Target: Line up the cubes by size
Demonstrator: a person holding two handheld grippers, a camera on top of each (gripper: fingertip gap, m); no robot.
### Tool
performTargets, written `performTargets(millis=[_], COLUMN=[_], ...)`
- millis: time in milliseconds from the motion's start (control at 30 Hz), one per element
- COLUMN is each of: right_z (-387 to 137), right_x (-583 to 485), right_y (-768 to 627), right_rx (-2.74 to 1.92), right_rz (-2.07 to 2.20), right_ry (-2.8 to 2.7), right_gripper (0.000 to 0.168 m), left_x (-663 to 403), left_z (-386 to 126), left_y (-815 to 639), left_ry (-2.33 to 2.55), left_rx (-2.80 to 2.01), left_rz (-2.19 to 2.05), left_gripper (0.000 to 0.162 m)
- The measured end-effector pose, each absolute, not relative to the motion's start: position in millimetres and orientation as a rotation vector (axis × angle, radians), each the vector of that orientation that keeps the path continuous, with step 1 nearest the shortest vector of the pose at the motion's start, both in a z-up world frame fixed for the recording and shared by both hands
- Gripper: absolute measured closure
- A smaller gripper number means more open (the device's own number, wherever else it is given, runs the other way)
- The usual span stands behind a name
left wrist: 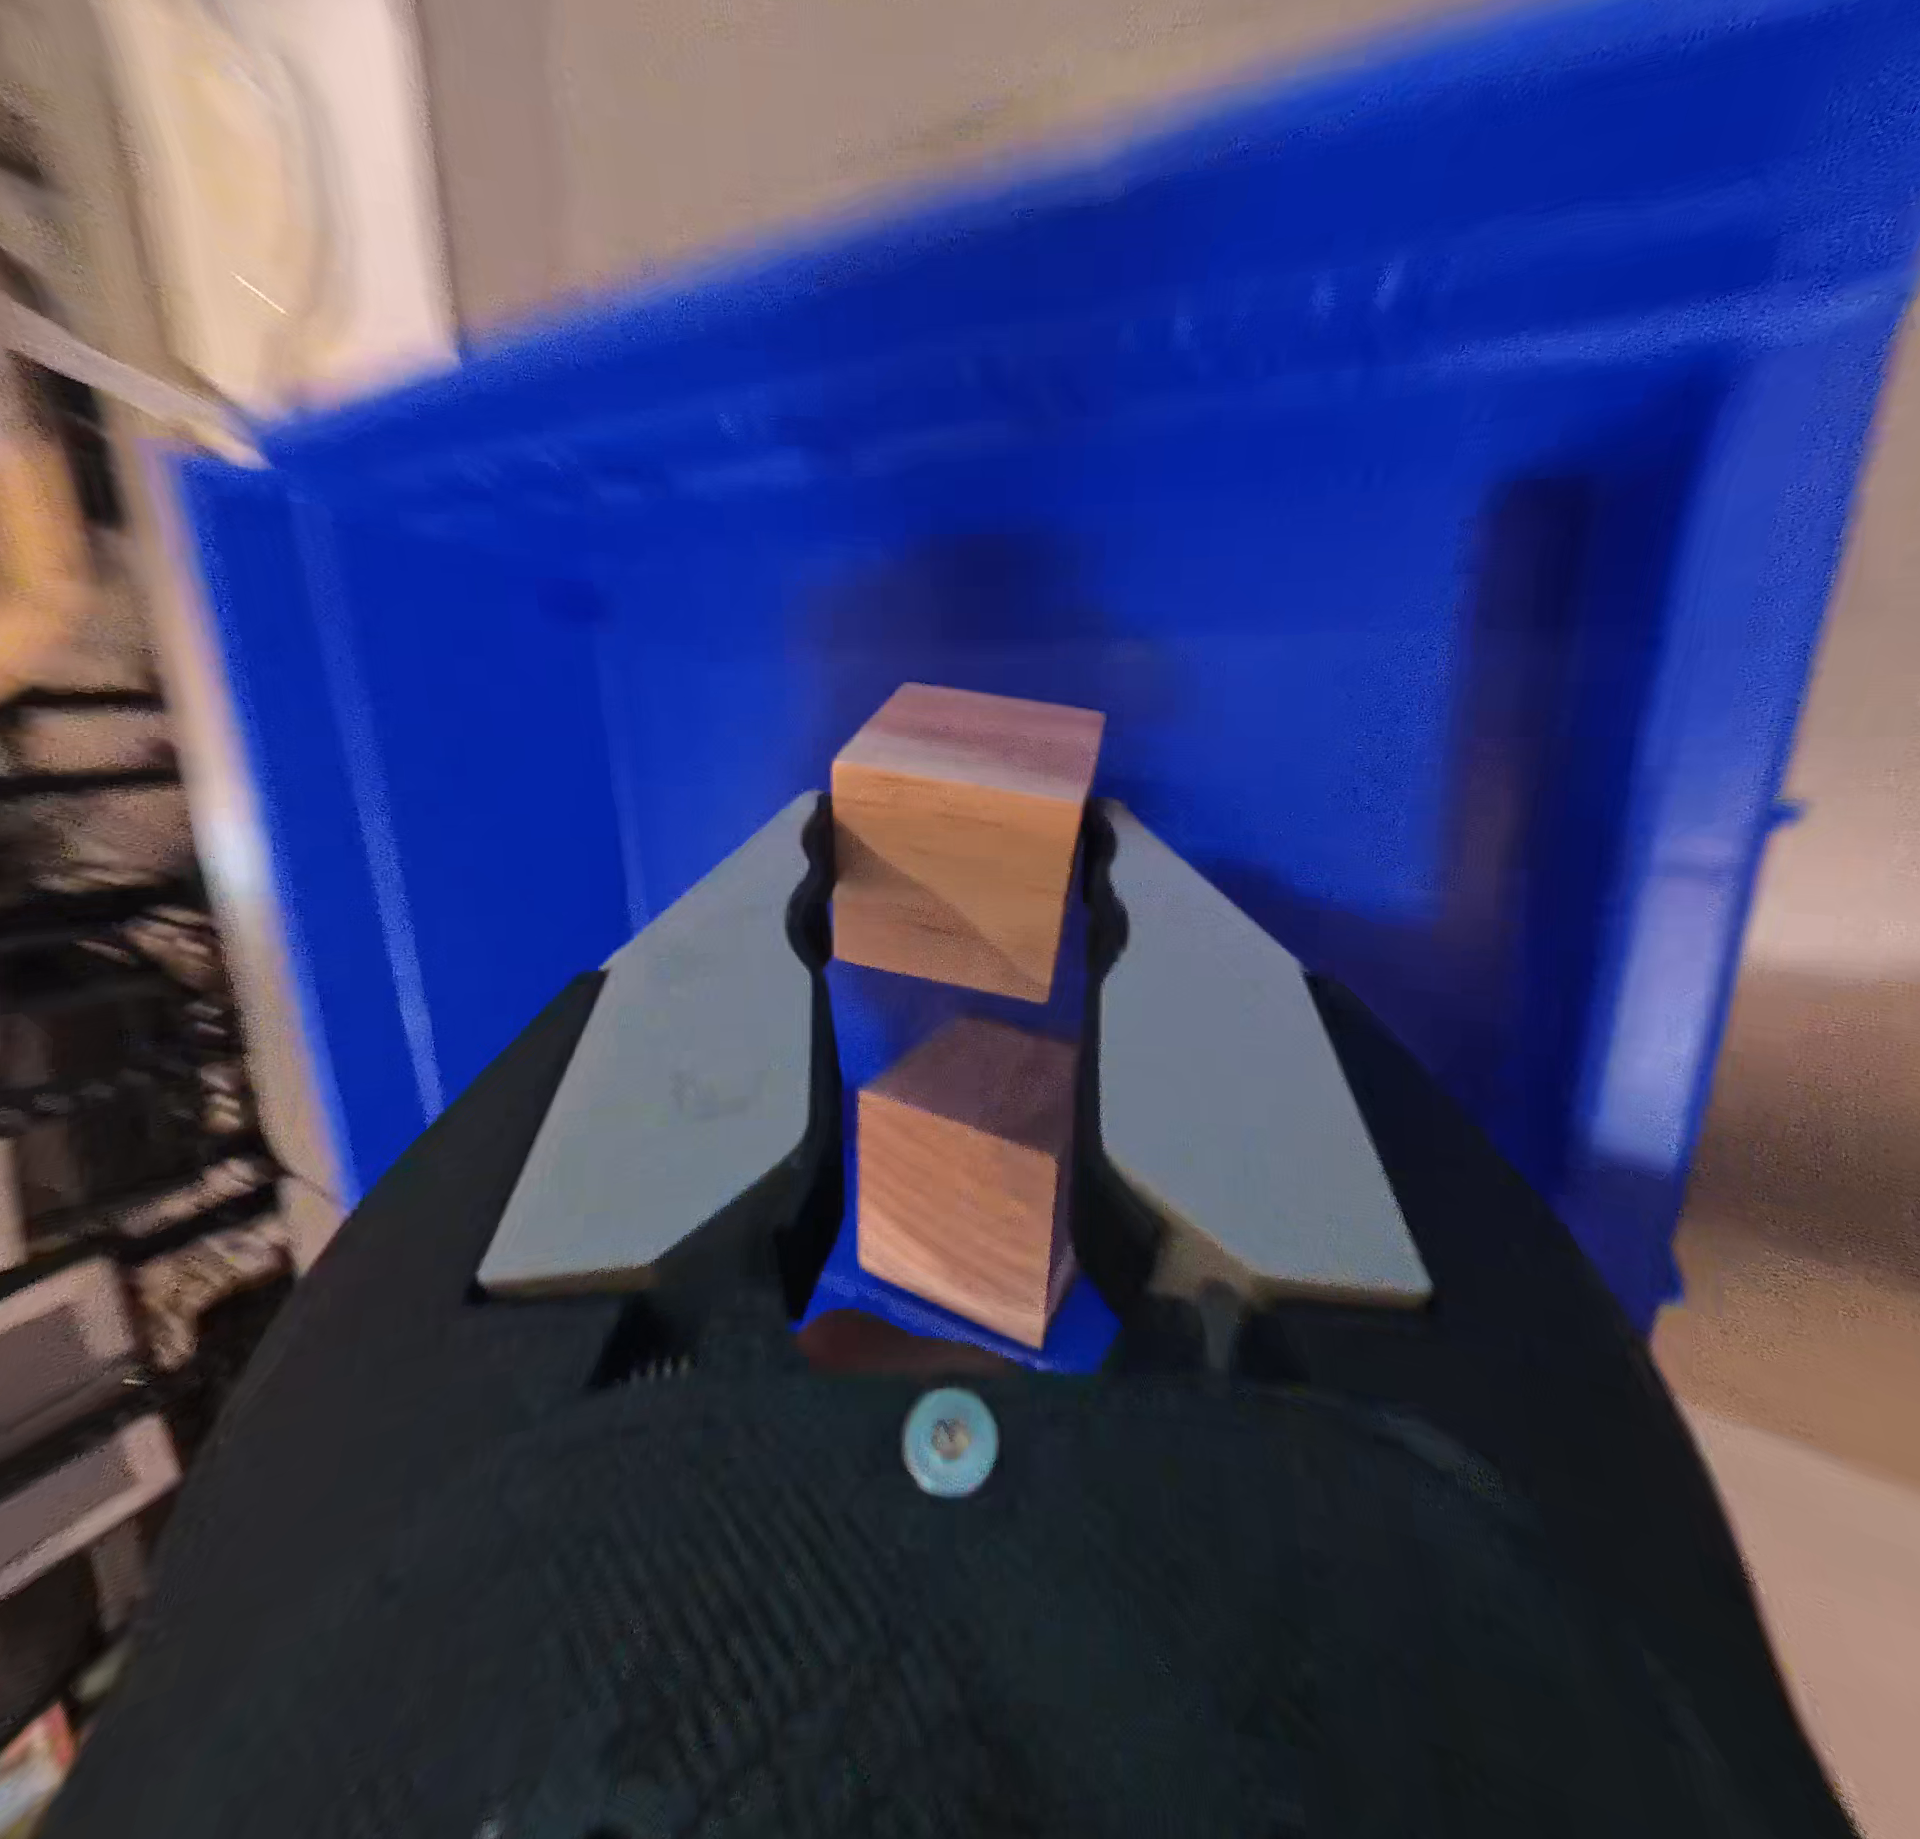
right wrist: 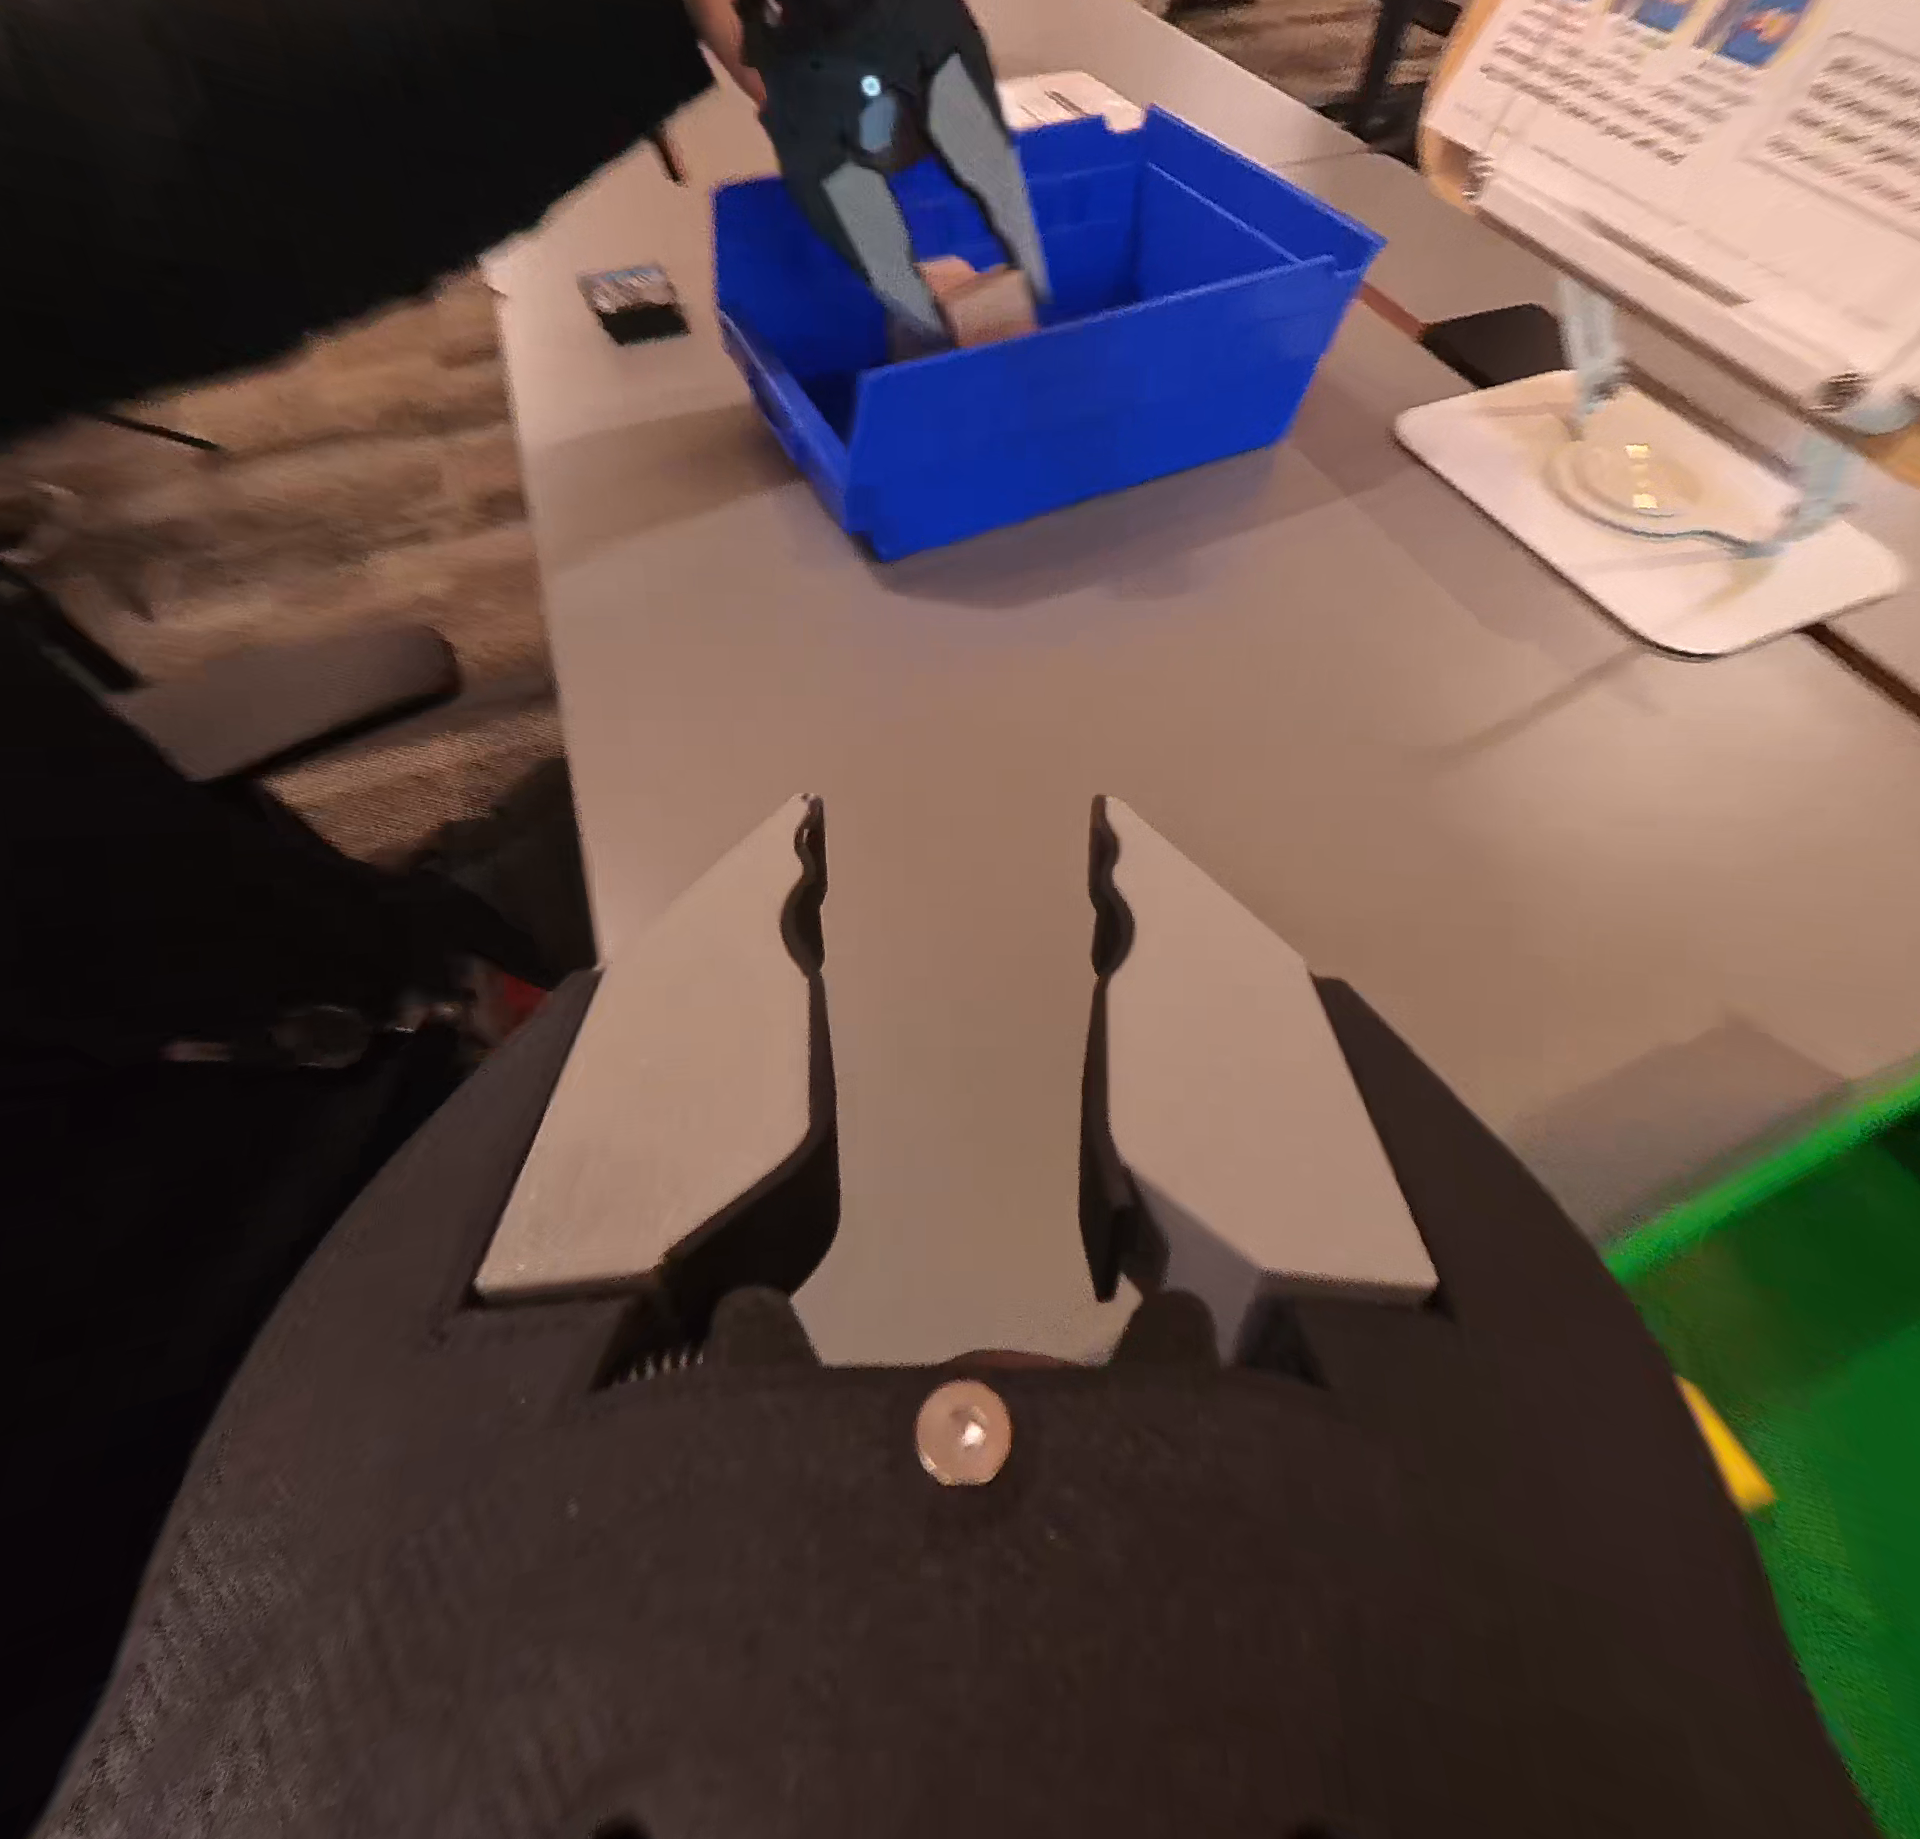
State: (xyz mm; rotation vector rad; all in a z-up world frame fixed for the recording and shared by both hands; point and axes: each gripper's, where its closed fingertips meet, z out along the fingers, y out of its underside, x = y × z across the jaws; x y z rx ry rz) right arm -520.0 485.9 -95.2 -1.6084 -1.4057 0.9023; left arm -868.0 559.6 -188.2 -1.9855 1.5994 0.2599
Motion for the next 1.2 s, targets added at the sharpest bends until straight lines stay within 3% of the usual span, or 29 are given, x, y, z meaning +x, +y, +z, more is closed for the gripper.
performTargets(millis=[167,333,400,533,633,1033,1200], right_z=[-89.0,-95.2,-98.9,-89.7,-75.3,-90.1,-90.0], right_x=[-550.3,-588.7,-605.6,-626.8,-626.6,-628.2,-614.4], right_y=[445.8,420.8,402.6,376.7,360.1,365.3,378.1], right_rx=[-1.530,-1.522,-1.506,-1.484,-1.444,-1.522,-1.526], right_rz=[1.157,1.224,1.327,1.591,1.810,1.872,1.846], right_ry=[-1.493,-1.509,-1.548,-1.508,-1.473,-1.480,-1.481], right_gripper=[0.112,0.096,0.079,0.078,0.090,0.080,0.087], left_x=[-784.1,-715.4,-695.8,-666.4,-657.0,-632.1,-612.4], left_z=[-97.9,-78.3,-69.6,-72.0,-87.0,-94.0,-88.8], left_y=[509.3,433.4,415.6,389.5,384.3,396.3,405.7], left_ry=[1.348,1.212,1.102,1.060,1.152,1.080,1.106], left_rx=[-1.482,-1.220,-1.138,-1.029,-1.043,-1.043,-0.993], left_rz=[0.208,0.114,0.079,0.084,0.158,0.105,0.050], left_gripper=[0.116,0.116,0.116,0.116,0.116,0.117,0.117])
